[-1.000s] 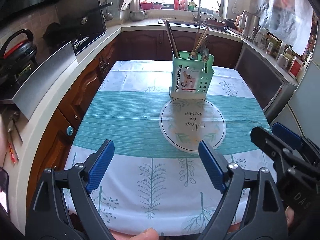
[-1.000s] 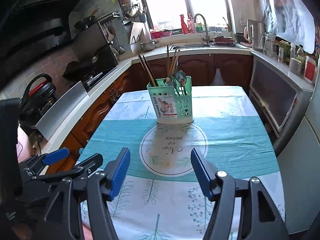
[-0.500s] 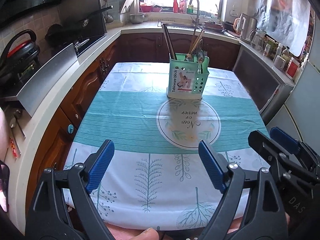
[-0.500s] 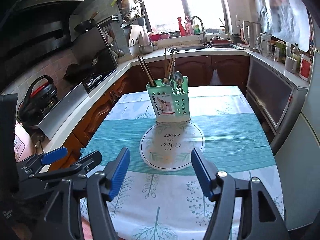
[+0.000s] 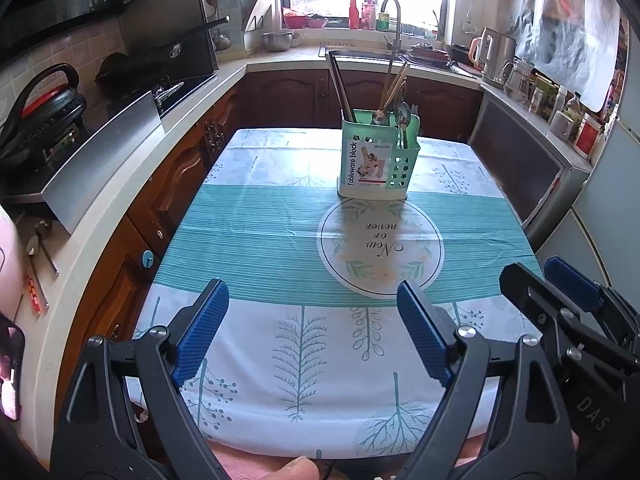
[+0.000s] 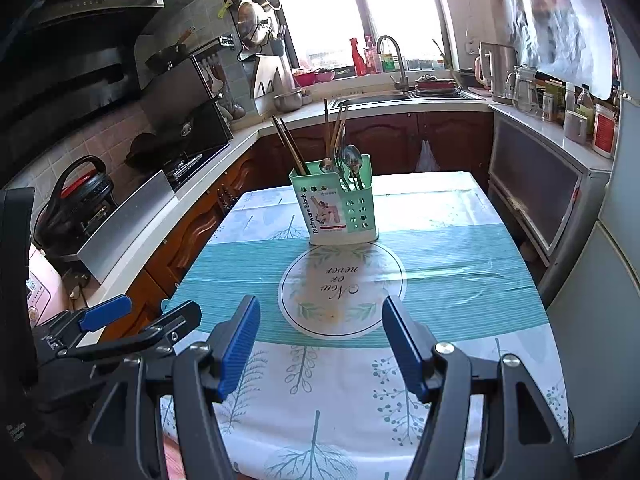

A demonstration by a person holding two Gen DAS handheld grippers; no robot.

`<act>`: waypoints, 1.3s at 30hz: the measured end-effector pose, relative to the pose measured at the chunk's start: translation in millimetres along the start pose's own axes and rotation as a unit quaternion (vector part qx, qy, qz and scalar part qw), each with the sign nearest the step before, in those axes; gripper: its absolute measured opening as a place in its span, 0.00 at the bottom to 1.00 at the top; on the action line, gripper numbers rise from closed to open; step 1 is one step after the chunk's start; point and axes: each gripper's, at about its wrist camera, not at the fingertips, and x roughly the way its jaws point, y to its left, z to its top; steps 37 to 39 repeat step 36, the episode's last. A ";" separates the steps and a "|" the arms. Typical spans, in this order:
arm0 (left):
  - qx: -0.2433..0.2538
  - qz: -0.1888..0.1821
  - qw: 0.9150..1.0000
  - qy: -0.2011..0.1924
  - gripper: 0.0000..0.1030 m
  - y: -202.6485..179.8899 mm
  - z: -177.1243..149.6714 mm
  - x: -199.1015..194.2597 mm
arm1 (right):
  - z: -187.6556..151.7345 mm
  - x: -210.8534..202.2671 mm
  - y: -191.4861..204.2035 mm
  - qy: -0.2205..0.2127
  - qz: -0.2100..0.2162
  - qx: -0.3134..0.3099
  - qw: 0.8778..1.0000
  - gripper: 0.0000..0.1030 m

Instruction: Organize utensils

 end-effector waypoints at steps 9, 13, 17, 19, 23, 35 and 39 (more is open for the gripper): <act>-0.001 0.001 1.000 0.003 0.82 1.4 -1.7 -1.8 | -1.2 -0.9 0.1 0.002 0.000 0.001 1.000 0.62; 0.000 0.003 1.000 0.000 0.82 2.9 -2.1 -3.1 | -1.3 -1.1 0.2 0.002 0.000 0.001 1.000 0.62; 0.000 0.005 1.000 -0.004 0.82 3.7 -0.9 -3.5 | -2.6 -2.5 1.4 -0.002 -0.002 -0.002 1.000 0.62; 0.001 0.007 1.000 -0.009 0.82 4.1 -0.8 -5.4 | -3.3 -3.9 2.8 -0.005 -0.003 -0.003 1.000 0.62; 0.000 0.009 1.000 -0.015 0.82 4.9 -0.4 -7.8 | -3.6 -6.5 5.0 -0.008 -0.004 -0.006 1.000 0.62; -0.003 0.011 1.000 -0.015 0.82 7.6 -1.0 -10.1 | -2.3 -7.5 6.5 -0.008 -0.003 -0.009 1.000 0.62; -0.002 0.012 1.000 -0.013 0.82 7.6 -0.6 -9.4 | -1.8 -7.3 6.8 -0.006 -0.004 -0.009 1.000 0.62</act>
